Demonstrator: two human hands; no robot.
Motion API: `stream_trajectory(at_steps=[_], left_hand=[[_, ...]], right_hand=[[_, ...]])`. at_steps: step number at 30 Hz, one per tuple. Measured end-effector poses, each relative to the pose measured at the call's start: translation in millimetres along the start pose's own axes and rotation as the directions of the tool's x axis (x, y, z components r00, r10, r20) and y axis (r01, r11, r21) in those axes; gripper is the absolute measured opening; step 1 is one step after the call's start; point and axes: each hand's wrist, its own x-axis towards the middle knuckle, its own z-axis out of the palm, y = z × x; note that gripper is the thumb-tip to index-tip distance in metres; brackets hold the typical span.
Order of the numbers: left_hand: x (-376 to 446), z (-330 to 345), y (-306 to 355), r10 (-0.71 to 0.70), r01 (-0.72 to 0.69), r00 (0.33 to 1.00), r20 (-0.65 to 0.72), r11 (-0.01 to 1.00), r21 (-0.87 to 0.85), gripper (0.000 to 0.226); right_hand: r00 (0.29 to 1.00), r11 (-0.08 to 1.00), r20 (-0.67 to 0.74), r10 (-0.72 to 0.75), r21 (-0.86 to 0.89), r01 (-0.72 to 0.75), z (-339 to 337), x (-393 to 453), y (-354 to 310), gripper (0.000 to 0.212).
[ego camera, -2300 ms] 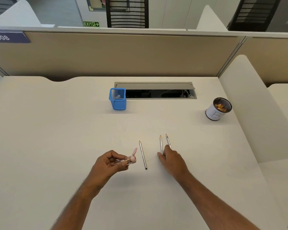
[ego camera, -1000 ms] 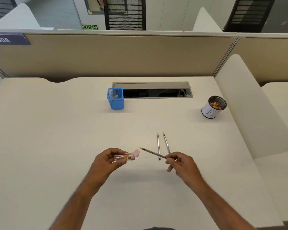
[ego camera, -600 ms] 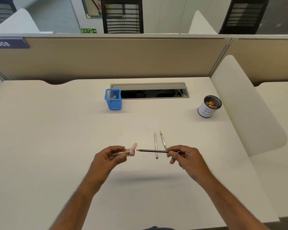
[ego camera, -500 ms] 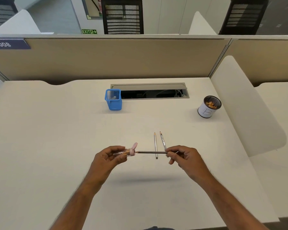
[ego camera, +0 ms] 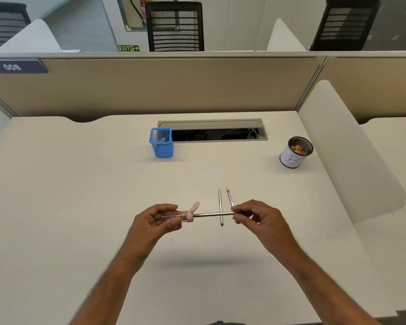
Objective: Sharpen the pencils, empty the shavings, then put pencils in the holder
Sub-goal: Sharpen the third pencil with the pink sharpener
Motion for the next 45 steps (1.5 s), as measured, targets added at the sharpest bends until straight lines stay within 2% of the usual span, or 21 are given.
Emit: stream_trajectory(at_steps=[3,6,9,13,19,24,27,29,31,33,34,36,37,39,40,42,45], left_hand=[[3,-2,-4,-0.008,0.007,1.0,-0.006,0.998,-0.069,0.067],[5,-6,-5,-0.001,0.0,1.0,-0.02,0.997,-0.083,0.066],[5,-10,-3,0.016,-0.019,1.0,-0.026,0.996,-0.092,0.064],[1,-11,-1,0.014,-0.015,1.0,-0.005,0.997,-0.076,0.063],[-4,-6,1,0.025,-0.027,0.999,-0.033,0.997,-0.066,0.067],[-6,-6,2,0.025,-0.028,0.999,-0.037,0.996,-0.081,0.066],[-4,-7,4,0.024,-0.027,0.999,-0.034,0.996,-0.084,0.066],[-3,-7,6,0.027,-0.03,0.999,-0.033,0.996,-0.085,0.066],[-2,-7,7,0.029,-0.032,0.999,-0.035,0.996,-0.083,0.066],[-1,-6,7,0.025,-0.028,0.999,-0.038,0.995,-0.091,0.066],[-1,-6,8,0.021,-0.025,0.999,-0.037,0.995,-0.095,0.066],[-1,-7,8,0.012,-0.014,1.0,-0.025,0.995,-0.096,0.066],[-1,-7,7,0.008,-0.009,1.0,-0.014,0.995,-0.095,0.065],[-2,-7,7,0.003,-0.003,1.0,0.004,0.996,-0.087,0.065],[-1,-7,7,0.005,-0.004,1.0,0.009,0.997,-0.077,0.065],[0,-7,7,0.01,-0.009,1.0,0.009,0.998,-0.065,0.066],[1,-6,8,0.012,-0.013,1.0,-0.008,0.998,-0.068,0.068]], right_hand=[[0.994,0.992,0.019,-0.11,-0.056,0.111,-1,3,-3,0.028],[0.986,0.98,0.039,-0.165,-0.104,0.168,1,5,-5,0.024],[0.993,0.993,0.081,-0.09,-0.071,0.096,6,4,-6,0.012],[0.981,0.996,0.175,0.086,-0.013,-0.085,10,7,-7,0.03],[0.966,0.997,0.247,0.079,-0.008,-0.08,7,3,-6,0.029],[0.981,1.0,0.195,0.001,-0.016,0.002,7,-4,-6,0.015],[0.982,0.984,0.132,-0.139,-0.093,0.152,7,-4,-7,0.011],[0.953,0.926,0.094,-0.289,-0.227,0.303,6,-4,-7,0.013],[0.887,0.774,0.073,-0.456,-0.459,0.436,6,-4,-5,0.016],[0.828,0.623,0.099,-0.552,-0.612,0.488,9,-6,-3,0.017],[0.823,0.604,0.118,-0.556,-0.622,0.497,10,-6,-3,0.017],[0.852,0.667,0.154,-0.5,-0.559,0.493,10,-6,-5,0.017],[0.892,0.75,0.16,-0.424,-0.491,0.444,10,-5,-6,0.017],[0.97,0.932,0.181,-0.165,-0.295,0.213,8,-2,-6,0.017],[0.975,0.973,0.214,-0.054,-0.208,0.1,7,0,-5,0.019],[0.966,0.992,0.256,0.029,-0.126,0.004,6,1,-2,0.023],[0.965,0.997,0.264,0.01,-0.079,0.011,6,4,0,0.024]])
